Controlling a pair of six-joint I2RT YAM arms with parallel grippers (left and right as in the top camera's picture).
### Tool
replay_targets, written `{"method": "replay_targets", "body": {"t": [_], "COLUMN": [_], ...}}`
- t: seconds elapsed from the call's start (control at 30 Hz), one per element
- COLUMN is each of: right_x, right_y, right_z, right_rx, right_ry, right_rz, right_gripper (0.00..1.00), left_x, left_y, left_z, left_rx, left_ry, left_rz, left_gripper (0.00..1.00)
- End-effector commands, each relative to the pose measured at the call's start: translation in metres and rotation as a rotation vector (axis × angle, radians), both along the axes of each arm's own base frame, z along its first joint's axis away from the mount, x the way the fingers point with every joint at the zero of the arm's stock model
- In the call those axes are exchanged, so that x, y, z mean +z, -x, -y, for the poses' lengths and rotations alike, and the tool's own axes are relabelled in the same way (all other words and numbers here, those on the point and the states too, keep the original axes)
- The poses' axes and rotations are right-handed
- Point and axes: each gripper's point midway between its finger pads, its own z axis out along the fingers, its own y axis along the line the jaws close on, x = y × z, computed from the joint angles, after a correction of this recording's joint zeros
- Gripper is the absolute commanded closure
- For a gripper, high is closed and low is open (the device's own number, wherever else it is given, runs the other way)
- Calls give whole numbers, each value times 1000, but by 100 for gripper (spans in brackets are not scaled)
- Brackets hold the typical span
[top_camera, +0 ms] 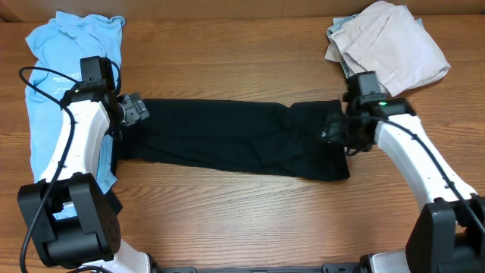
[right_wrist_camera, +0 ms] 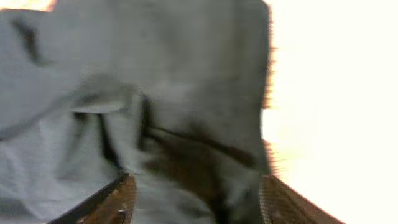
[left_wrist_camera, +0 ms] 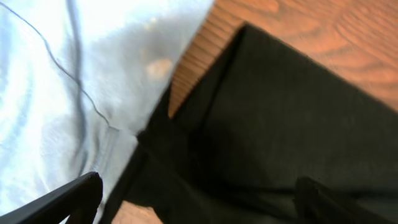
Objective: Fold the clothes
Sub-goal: 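Press and smooth the folded black garment's ends with both grippers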
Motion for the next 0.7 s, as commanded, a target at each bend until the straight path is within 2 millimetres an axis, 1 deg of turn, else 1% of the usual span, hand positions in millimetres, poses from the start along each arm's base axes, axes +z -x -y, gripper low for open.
{"method": "replay_targets", "body": {"t": [0.0, 0.13, 0.2, 0.27, 0.37, 0.5, 0.67], "right_x": [8, 2, -2, -9, -23, -38, -45], "right_y": [-7, -5, -5, -5, -6, -9, -14], "right_z": [16, 25, 25, 22, 21, 12, 7], "right_rx": [-5, 17, 32, 61, 75, 89, 92], "right_ry": [-29, -112, -155, -196, -212, -270, -302], "right_rz": [10, -14, -23, -35, -67, -91, -86], "right_gripper": [25, 14, 9, 8, 8, 8, 11], "left_x": [24, 53, 64, 71, 72, 71, 71], "left_y": [-16, -21, -22, -22, -22, -23, -23], "left_z": [12, 24, 28, 28, 28, 28, 28], "left_rx": [-97, -169, -193, -194, -194, -212, -218], "left_ry": [40, 87, 99, 100, 100, 93, 91], "left_rz": [39, 55, 59, 62, 63, 62, 61], "left_gripper": [0, 0, 0, 0, 0, 0, 0]}}
